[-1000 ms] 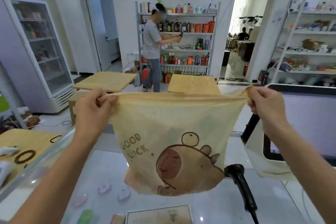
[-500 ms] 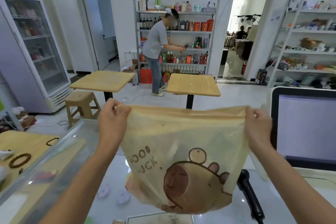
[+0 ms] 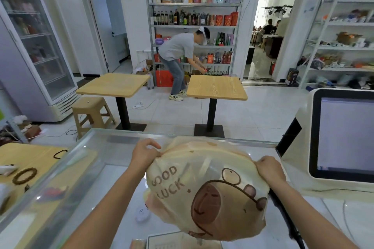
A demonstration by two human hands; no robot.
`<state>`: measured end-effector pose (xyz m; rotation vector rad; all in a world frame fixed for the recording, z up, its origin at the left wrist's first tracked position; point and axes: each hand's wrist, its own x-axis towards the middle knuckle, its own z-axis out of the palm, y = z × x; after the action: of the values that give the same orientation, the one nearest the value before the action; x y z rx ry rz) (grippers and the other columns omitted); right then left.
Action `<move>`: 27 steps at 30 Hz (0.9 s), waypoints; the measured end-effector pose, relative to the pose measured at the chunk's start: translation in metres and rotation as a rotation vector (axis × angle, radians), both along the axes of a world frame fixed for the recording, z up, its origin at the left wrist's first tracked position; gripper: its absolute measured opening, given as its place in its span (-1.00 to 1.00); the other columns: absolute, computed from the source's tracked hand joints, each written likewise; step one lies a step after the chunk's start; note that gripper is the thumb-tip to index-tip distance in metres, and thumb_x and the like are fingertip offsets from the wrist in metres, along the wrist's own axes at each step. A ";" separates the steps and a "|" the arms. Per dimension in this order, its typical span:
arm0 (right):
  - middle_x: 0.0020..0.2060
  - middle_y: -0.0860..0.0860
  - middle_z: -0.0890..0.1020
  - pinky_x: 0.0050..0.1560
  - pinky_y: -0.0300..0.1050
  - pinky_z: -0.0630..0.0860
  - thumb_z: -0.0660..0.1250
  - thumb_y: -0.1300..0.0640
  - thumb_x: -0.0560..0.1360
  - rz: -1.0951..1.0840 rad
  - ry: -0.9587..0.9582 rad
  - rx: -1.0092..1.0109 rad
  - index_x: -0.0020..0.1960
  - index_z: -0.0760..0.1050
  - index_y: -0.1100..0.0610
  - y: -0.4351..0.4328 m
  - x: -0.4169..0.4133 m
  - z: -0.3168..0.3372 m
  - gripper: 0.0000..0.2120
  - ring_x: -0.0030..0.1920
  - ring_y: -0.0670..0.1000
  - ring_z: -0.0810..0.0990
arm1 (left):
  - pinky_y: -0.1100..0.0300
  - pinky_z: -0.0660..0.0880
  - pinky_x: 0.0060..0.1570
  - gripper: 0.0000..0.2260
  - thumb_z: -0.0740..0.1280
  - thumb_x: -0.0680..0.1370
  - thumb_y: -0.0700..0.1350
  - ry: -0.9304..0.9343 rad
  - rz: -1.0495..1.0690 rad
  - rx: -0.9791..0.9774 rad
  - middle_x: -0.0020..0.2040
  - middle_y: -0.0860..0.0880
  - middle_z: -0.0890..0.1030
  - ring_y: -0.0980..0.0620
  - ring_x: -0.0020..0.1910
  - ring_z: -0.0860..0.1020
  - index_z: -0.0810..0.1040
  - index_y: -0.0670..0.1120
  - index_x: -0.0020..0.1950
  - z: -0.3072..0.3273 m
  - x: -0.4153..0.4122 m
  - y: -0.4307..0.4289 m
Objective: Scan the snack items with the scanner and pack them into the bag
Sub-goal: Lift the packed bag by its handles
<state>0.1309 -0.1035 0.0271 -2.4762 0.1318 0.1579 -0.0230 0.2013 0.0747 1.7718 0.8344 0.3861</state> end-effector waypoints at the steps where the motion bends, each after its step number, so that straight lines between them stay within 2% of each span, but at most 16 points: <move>1: -0.25 0.13 0.60 -0.32 -0.13 0.35 0.30 0.02 0.52 0.006 -0.003 0.014 -0.13 0.55 0.27 -0.002 -0.001 0.001 -0.71 -0.27 0.10 0.51 | 0.05 0.52 -0.13 -0.83 0.40 0.38 -0.35 0.008 -0.017 0.022 0.10 -0.16 0.55 -0.17 -0.06 0.56 0.56 -0.08 -0.25 -0.001 -0.001 0.000; 3: -0.15 0.18 0.65 -0.20 -0.07 0.43 0.34 0.06 0.50 0.015 0.001 0.094 -0.06 0.60 0.30 -0.005 -0.002 0.007 -0.73 -0.16 0.15 0.57 | 0.09 0.50 -0.13 -0.85 0.42 0.40 -0.31 0.049 -0.060 0.090 0.11 -0.11 0.51 -0.10 -0.06 0.52 0.58 -0.08 -0.14 0.008 -0.002 0.002; 5: -0.14 0.16 0.64 -0.05 0.02 0.51 0.38 0.11 0.49 -0.033 0.050 0.276 0.02 0.60 0.33 -0.011 0.000 0.019 -0.73 -0.12 0.14 0.57 | 0.10 0.46 -0.03 -0.71 0.43 0.43 -0.25 0.119 -0.112 0.180 0.19 -0.10 0.44 -0.05 0.00 0.47 0.54 -0.08 0.13 0.027 -0.004 0.006; 7: -0.11 0.14 0.58 -0.03 0.06 0.51 0.40 0.16 0.49 -0.098 0.079 0.504 0.15 0.53 0.35 -0.016 -0.003 0.041 -0.68 -0.12 0.11 0.51 | 0.07 0.36 0.20 -0.53 0.41 0.47 -0.20 0.139 -0.059 0.401 0.35 -0.14 0.30 -0.10 0.26 0.34 0.40 -0.05 0.36 0.052 -0.010 -0.002; 8: 0.00 0.15 0.55 -0.02 0.05 0.48 0.40 0.19 0.49 -0.116 0.020 0.555 0.22 0.48 0.31 -0.015 -0.007 0.053 -0.65 -0.06 0.09 0.49 | 0.08 0.29 0.29 -0.50 0.38 0.48 -0.22 0.070 0.010 0.592 0.40 -0.14 0.24 -0.11 0.36 0.23 0.36 -0.05 0.40 0.062 -0.016 -0.016; 10: 0.20 0.14 0.45 0.03 -0.08 0.39 0.37 0.22 0.49 -0.157 -0.286 0.489 0.29 0.40 0.21 -0.008 -0.026 0.071 -0.61 0.09 0.08 0.45 | 0.07 0.25 0.32 -0.54 0.28 0.47 -0.32 -0.280 0.018 0.992 0.41 -0.12 0.27 -0.09 0.40 0.20 0.42 -0.08 0.36 0.069 -0.027 -0.062; 11: 0.23 0.12 0.41 0.07 -0.16 0.33 0.33 0.21 0.51 -0.127 -0.524 0.452 0.28 0.39 0.18 0.000 -0.044 0.078 -0.64 0.16 0.04 0.42 | 0.05 0.29 0.32 -0.58 0.23 0.45 -0.34 -0.453 -0.151 1.120 0.38 -0.11 0.35 -0.07 0.37 0.27 0.49 -0.10 0.30 0.065 -0.030 -0.087; 12: 0.22 0.08 0.41 0.14 -0.23 0.29 0.27 0.19 0.53 -0.012 -0.748 0.430 0.26 0.39 0.15 0.011 -0.066 0.082 -0.69 0.19 -0.02 0.39 | 0.01 0.33 0.33 -0.62 0.21 0.46 -0.30 -0.532 -0.361 1.253 0.35 -0.09 0.42 -0.05 0.36 0.33 0.55 -0.08 0.24 0.052 -0.029 -0.107; 13: 0.22 0.01 0.42 0.23 -0.29 0.24 0.21 0.15 0.55 0.189 -0.900 0.381 0.26 0.40 0.12 0.022 -0.088 0.083 -0.71 0.22 -0.09 0.36 | -0.02 0.32 0.36 -0.65 0.18 0.51 -0.21 -0.468 -0.532 1.342 0.37 -0.06 0.45 -0.01 0.40 0.33 0.55 -0.05 0.24 0.038 -0.028 -0.121; 14: 0.26 -0.05 0.42 0.35 -0.30 0.15 0.13 0.09 0.58 0.430 -0.956 0.278 0.30 0.39 0.08 0.032 -0.101 0.078 -0.69 0.29 -0.13 0.33 | -0.03 0.25 0.42 -0.64 0.10 0.57 -0.09 -0.301 -0.625 1.358 0.41 -0.03 0.42 0.05 0.45 0.25 0.51 -0.02 0.31 0.026 -0.025 -0.128; 15: 0.35 -0.09 0.38 0.45 -0.27 0.01 0.02 -0.01 0.61 0.650 -0.922 0.146 0.37 0.36 0.02 0.040 -0.108 0.068 -0.62 0.38 -0.15 0.26 | 0.00 0.10 0.48 -0.57 -0.02 0.60 0.01 -0.128 -0.662 1.301 0.47 -0.02 0.33 0.10 0.49 0.10 0.40 -0.02 0.41 0.020 -0.021 -0.126; 17: 0.52 -0.16 0.15 0.48 -0.23 -0.27 -0.23 -0.26 0.57 0.843 -0.631 -0.036 0.50 0.18 -0.12 0.044 -0.100 0.051 -0.42 0.51 -0.20 0.00 | 0.09 -0.17 0.49 -0.48 -0.15 0.62 0.13 0.120 -0.736 1.154 0.56 0.01 0.07 0.13 0.51 -0.10 0.11 -0.01 0.54 0.017 -0.011 -0.110; 18: 0.54 -0.19 0.06 0.46 -0.22 -0.33 -0.31 -0.33 0.52 0.837 -0.480 -0.078 0.51 0.10 -0.16 0.042 -0.087 0.045 -0.36 0.51 -0.23 -0.10 | 0.10 -0.20 0.48 -0.50 -0.14 0.63 0.14 0.206 -0.792 1.089 0.56 0.04 -0.01 0.12 0.52 -0.13 0.03 0.02 0.55 0.017 -0.005 -0.101; 20: 0.55 -0.18 0.01 0.47 -0.15 -0.32 -0.25 -0.26 0.58 0.808 -0.309 -0.181 0.52 0.08 -0.16 0.033 -0.064 0.035 -0.44 0.51 -0.22 -0.15 | 0.10 -0.18 0.48 -0.55 -0.10 0.65 0.10 0.294 -0.879 0.959 0.56 0.07 -0.06 0.12 0.53 -0.14 0.00 0.08 0.55 0.020 0.004 -0.085; 22: 0.55 -0.18 0.01 0.49 -0.05 -0.27 -0.14 -0.12 0.65 0.776 -0.273 -0.238 0.53 0.08 -0.15 0.027 -0.052 0.027 -0.55 0.53 -0.17 -0.14 | 0.12 -0.18 0.46 -0.56 -0.11 0.66 0.07 0.327 -0.910 0.872 0.57 0.07 -0.07 0.12 0.53 -0.14 -0.03 0.08 0.55 0.019 0.011 -0.074; 27: 0.54 -0.17 0.08 0.50 -0.02 -0.18 -0.08 -0.07 0.66 0.758 -0.210 -0.177 0.53 0.08 -0.14 0.025 -0.046 0.011 -0.57 0.54 -0.12 -0.08 | 0.16 -0.24 0.44 -0.55 -0.14 0.67 0.06 0.334 -0.921 0.798 0.56 0.09 -0.07 0.16 0.52 -0.15 -0.09 0.06 0.56 0.012 0.014 -0.079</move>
<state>0.0847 -0.0788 0.0386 -2.5741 -0.9222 0.2057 -0.0095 0.1222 0.0869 2.7797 -0.0386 -0.2479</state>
